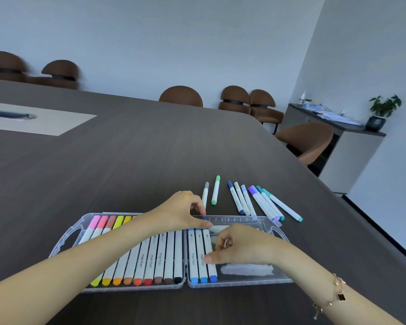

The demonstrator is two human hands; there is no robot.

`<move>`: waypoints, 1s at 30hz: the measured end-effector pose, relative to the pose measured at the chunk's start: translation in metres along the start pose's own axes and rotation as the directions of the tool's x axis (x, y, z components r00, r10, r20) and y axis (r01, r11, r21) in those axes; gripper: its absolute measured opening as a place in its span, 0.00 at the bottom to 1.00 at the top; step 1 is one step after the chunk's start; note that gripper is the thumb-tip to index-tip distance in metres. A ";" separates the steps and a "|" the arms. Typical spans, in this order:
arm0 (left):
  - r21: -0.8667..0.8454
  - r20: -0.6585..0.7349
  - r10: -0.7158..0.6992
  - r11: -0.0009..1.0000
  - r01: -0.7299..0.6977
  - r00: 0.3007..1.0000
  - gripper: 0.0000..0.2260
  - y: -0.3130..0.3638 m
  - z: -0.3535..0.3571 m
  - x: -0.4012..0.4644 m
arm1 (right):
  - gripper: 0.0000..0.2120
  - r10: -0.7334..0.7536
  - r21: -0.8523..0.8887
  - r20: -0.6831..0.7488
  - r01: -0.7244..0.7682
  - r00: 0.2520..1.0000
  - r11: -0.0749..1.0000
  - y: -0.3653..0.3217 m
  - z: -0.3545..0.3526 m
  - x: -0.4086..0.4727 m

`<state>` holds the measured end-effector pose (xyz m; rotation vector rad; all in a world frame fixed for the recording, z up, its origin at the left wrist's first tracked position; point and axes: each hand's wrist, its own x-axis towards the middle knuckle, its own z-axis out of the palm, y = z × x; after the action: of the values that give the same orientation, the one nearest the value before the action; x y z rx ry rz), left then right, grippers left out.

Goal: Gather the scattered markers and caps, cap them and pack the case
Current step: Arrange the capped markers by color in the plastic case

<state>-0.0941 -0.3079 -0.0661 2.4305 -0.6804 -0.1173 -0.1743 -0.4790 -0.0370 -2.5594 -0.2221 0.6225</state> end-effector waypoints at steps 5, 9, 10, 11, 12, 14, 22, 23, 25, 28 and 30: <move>-0.030 -0.018 -0.001 1.000 0.001 1.000 0.10 -0.003 0.004 -0.001 | 0.17 -0.001 -0.012 -0.010 0.001 1.000 1.000 0.004 0.003 0.003; -0.019 -0.007 -0.012 1.000 0.012 1.000 0.11 -0.006 0.004 0.003 | 0.18 -0.001 -0.047 0.007 0.002 1.000 0.999 0.006 0.003 0.007; 0.000 -0.011 -0.009 1.000 0.009 1.000 0.11 -0.007 0.003 0.005 | 0.18 -0.010 -0.047 0.020 0.010 1.000 0.999 0.007 0.002 0.008; 0.019 -0.020 0.001 1.000 -0.001 1.000 0.10 -0.006 0.003 0.007 | 0.18 -0.023 -0.051 0.027 0.024 0.999 0.998 0.007 -0.001 0.009; 0.044 -0.034 0.018 0.999 -0.016 0.999 0.08 -0.007 0.003 0.010 | 0.19 -0.031 -0.058 0.021 0.032 0.999 0.998 0.009 -0.006 0.010; 0.096 -0.071 0.054 0.994 -0.047 0.996 0.04 -0.007 0.001 0.019 | 0.21 -0.017 -0.062 -0.073 0.013 0.997 0.998 0.015 -0.021 0.017; 0.149 -0.101 0.060 0.988 -0.044 0.993 0.10 -0.004 0.003 0.114 | 0.13 0.115 -0.192 -0.451 -0.222 0.885 0.956 0.057 -0.060 0.072; 0.149 -0.093 0.046 0.988 -0.032 0.995 0.11 -0.003 0.006 0.127 | 0.13 0.127 -0.191 -0.443 -0.232 0.887 0.954 0.058 -0.060 0.078; 0.187 -0.053 0.024 0.982 -0.014 0.998 0.13 -0.002 0.013 0.147 | 0.14 0.143 -0.212 -0.434 -0.255 0.890 0.943 0.059 -0.059 0.090; 0.281 -0.012 0.014 0.960 -0.010 1.000 0.15 0.000 0.025 0.163 | 0.18 0.107 -0.315 -0.471 -0.280 0.875 0.907 0.057 -0.055 0.103; 0.320 -0.062 0.042 0.947 -0.020 0.997 0.15 0.001 0.029 0.164 | 0.18 0.103 -0.338 -0.473 -0.288 0.875 0.896 0.055 -0.055 0.107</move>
<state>0.0404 -0.4060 -0.0765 2.7161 -0.7560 0.0969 -0.0522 -0.5213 -0.0635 -3.0644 0.0903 0.0354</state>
